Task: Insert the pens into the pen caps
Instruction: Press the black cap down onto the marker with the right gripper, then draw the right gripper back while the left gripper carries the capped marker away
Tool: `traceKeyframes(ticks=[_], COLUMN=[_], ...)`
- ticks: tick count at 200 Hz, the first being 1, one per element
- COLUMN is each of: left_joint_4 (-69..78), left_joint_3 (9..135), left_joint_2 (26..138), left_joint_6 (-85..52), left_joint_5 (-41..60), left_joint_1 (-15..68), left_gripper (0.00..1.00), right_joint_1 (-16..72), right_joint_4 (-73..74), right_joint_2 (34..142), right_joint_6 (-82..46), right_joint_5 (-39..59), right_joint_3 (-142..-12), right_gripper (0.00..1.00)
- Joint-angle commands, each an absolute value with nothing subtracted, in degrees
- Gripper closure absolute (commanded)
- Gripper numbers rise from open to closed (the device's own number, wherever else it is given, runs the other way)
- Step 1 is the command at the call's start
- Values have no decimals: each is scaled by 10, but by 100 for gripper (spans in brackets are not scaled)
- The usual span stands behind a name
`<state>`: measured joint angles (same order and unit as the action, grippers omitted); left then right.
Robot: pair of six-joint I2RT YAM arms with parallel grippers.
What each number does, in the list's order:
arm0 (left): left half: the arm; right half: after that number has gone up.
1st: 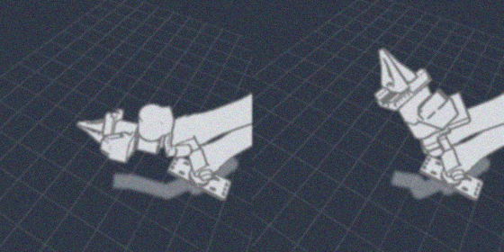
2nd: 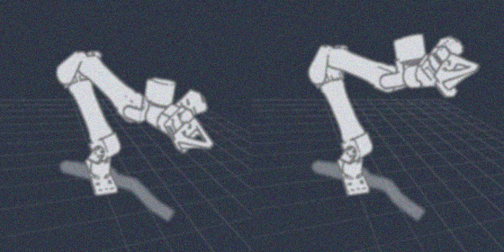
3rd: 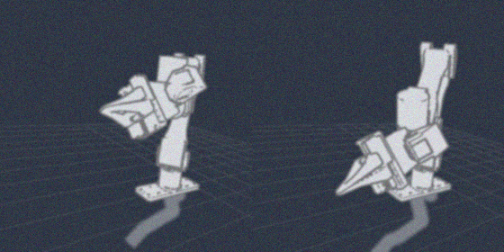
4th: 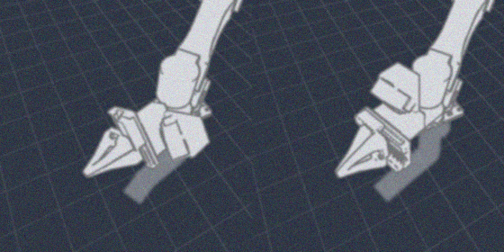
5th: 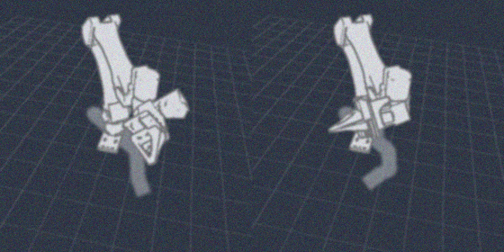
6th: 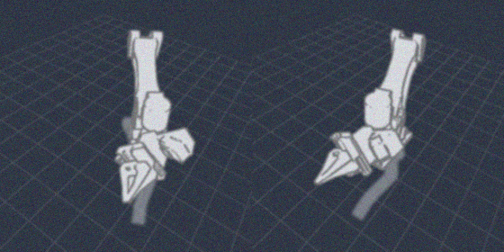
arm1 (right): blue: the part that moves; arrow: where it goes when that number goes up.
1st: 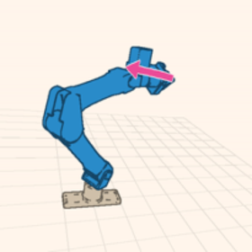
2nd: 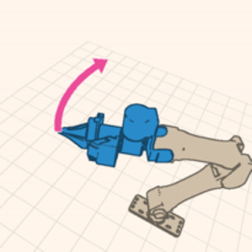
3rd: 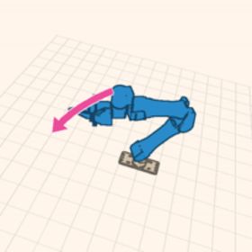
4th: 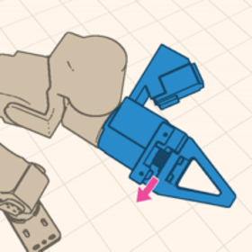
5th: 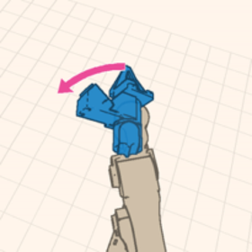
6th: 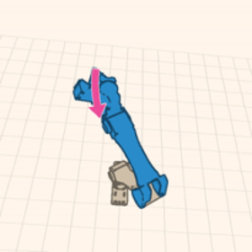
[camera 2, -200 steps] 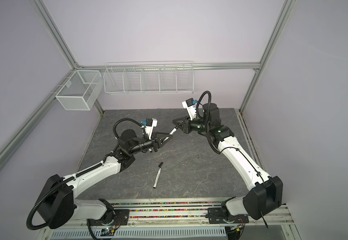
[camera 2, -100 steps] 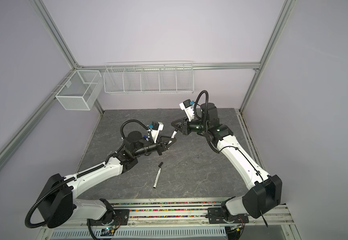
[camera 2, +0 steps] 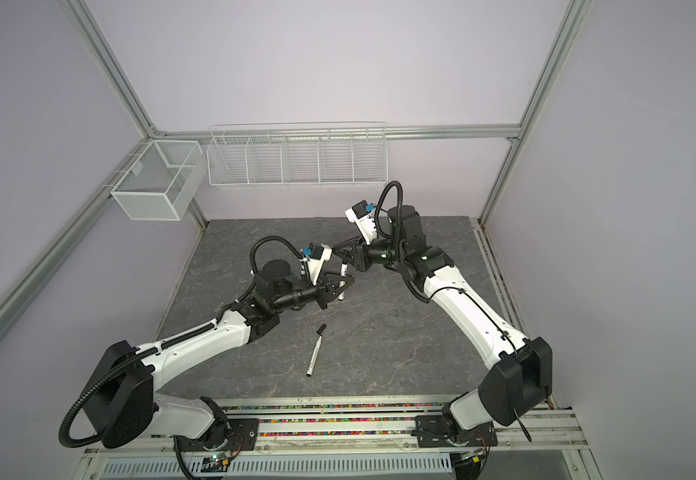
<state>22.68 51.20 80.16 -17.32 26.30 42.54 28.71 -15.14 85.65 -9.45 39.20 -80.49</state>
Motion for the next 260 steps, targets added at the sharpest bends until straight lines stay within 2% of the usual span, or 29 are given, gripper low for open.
traceKeyframes(ticks=[1,34,95,120,138,156,171,194,216,260], left_joint_4=[496,491,461,434,436,457,487,512,502,350], left_joint_3=[584,584,532,512,492,460,428,390,379,449], left_joint_2=[748,751,741,752,774,801,828,865,901,984], left_joint_6=[-197,-197,-217,-205,-225,-270,-303,-333,-358,-386], left_joint_5=[144,135,90,74,74,70,64,13,-61,-197], left_joint_1=[383,381,385,411,427,430,431,430,430,425], left_gripper=[100,100,100,100,100,100,100,100,100,100], right_joint_1=[324,319,276,277,275,265,250,225,216,207], right_joint_4=[-407,-412,-363,-338,-319,-290,-248,-191,-199,-225], right_joint_2=[905,903,887,887,880,865,843,805,778,760], right_joint_6=[-72,-74,-114,-133,-149,-169,-195,-229,-220,-215], right_joint_5=[451,434,483,495,490,485,472,439,384,350], right_joint_3=[-754,-753,-731,-732,-737,-738,-724,-696,-682,-667], right_gripper=[93,93,92,87,75,50,38,34,34,35])
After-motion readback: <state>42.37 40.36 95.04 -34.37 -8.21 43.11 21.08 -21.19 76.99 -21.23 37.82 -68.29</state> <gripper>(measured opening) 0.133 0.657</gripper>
